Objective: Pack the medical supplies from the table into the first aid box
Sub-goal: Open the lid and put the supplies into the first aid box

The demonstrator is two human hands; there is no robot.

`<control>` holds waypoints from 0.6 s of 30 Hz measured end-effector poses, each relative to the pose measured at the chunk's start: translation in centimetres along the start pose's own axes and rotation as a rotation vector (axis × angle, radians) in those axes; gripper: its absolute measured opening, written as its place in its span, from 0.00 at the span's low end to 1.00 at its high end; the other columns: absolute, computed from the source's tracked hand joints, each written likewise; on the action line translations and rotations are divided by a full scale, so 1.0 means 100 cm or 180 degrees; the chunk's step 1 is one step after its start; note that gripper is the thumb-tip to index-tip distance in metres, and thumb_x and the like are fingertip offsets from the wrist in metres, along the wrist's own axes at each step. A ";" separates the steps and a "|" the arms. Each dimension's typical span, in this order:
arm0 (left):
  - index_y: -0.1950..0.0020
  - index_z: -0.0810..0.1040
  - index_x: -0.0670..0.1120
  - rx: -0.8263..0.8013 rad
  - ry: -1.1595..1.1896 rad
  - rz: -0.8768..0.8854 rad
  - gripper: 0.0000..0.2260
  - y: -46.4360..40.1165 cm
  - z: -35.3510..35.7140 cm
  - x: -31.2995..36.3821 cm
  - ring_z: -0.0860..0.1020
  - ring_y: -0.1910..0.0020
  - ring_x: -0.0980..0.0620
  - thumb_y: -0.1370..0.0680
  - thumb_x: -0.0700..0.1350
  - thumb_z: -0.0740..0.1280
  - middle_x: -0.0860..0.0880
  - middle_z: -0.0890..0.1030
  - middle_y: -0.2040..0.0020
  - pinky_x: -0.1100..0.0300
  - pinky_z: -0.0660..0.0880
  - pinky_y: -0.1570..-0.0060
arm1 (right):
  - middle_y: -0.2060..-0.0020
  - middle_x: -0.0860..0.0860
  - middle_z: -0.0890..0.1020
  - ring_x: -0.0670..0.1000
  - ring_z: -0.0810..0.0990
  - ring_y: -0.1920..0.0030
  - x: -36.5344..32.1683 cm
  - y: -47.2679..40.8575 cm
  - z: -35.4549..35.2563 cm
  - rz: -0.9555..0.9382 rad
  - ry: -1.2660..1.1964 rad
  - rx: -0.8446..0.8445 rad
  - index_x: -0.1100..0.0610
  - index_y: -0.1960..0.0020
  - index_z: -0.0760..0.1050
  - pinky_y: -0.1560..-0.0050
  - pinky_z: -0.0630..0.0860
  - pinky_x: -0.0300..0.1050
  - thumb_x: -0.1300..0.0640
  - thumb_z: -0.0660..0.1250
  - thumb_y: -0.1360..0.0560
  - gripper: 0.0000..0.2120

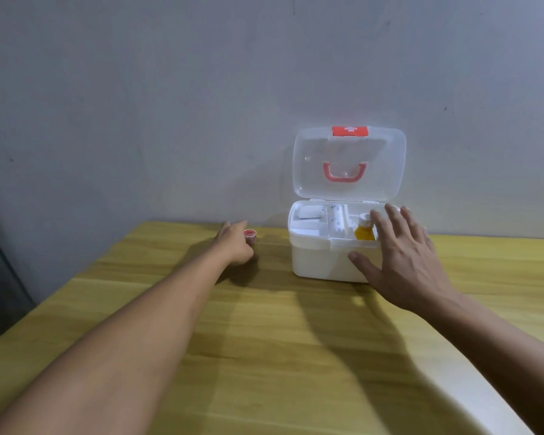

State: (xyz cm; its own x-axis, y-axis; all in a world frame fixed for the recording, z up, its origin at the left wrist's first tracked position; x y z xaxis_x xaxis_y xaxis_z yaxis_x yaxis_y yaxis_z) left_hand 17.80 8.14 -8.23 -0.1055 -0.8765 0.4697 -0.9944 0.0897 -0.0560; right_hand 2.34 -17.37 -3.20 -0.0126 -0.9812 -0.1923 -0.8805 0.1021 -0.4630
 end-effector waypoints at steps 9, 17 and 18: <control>0.49 0.82 0.49 0.0189 0.0006 0.0213 0.07 -0.022 0.002 0.013 0.79 0.46 0.44 0.26 0.43 0.69 0.47 0.83 0.47 0.56 0.75 0.45 | 0.22 0.54 0.54 0.56 0.48 0.22 -0.001 -0.004 -0.001 -0.0055 -0.0011 -0.0043 0.51 0.25 0.55 0.25 0.54 0.57 0.37 0.60 0.26 0.35; 0.51 0.83 0.50 0.0598 0.0898 0.1360 0.07 0.022 -0.063 0.102 0.71 0.68 0.60 0.28 0.43 0.73 0.55 0.80 0.60 0.63 0.69 0.60 | 0.23 0.55 0.55 0.58 0.49 0.22 -0.001 -0.004 -0.001 -0.0005 0.0001 -0.0031 0.51 0.27 0.56 0.25 0.55 0.58 0.36 0.60 0.26 0.34; 0.47 0.83 0.51 0.0517 0.0939 0.1485 0.10 0.028 -0.065 0.117 0.70 0.68 0.62 0.28 0.43 0.74 0.56 0.79 0.59 0.64 0.69 0.60 | 0.23 0.55 0.55 0.58 0.49 0.22 -0.001 -0.004 -0.001 0.0009 -0.0009 -0.0030 0.51 0.27 0.57 0.25 0.55 0.58 0.36 0.60 0.26 0.33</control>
State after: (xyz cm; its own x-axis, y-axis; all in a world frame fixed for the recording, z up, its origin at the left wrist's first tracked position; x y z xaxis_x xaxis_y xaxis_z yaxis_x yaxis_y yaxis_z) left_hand 13.70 1.24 2.86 -0.5536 -0.5903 0.5875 -0.8307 0.3412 -0.4399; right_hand 2.61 -17.35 -2.91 -0.0138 -0.9805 -0.1963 -0.8848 0.1034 -0.4543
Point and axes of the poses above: each hand's wrist, its own y-axis away from the middle knuckle, its own z-axis out of the palm, x = y × z, the point moved 10 cm from there along -y, towards the middle knuckle
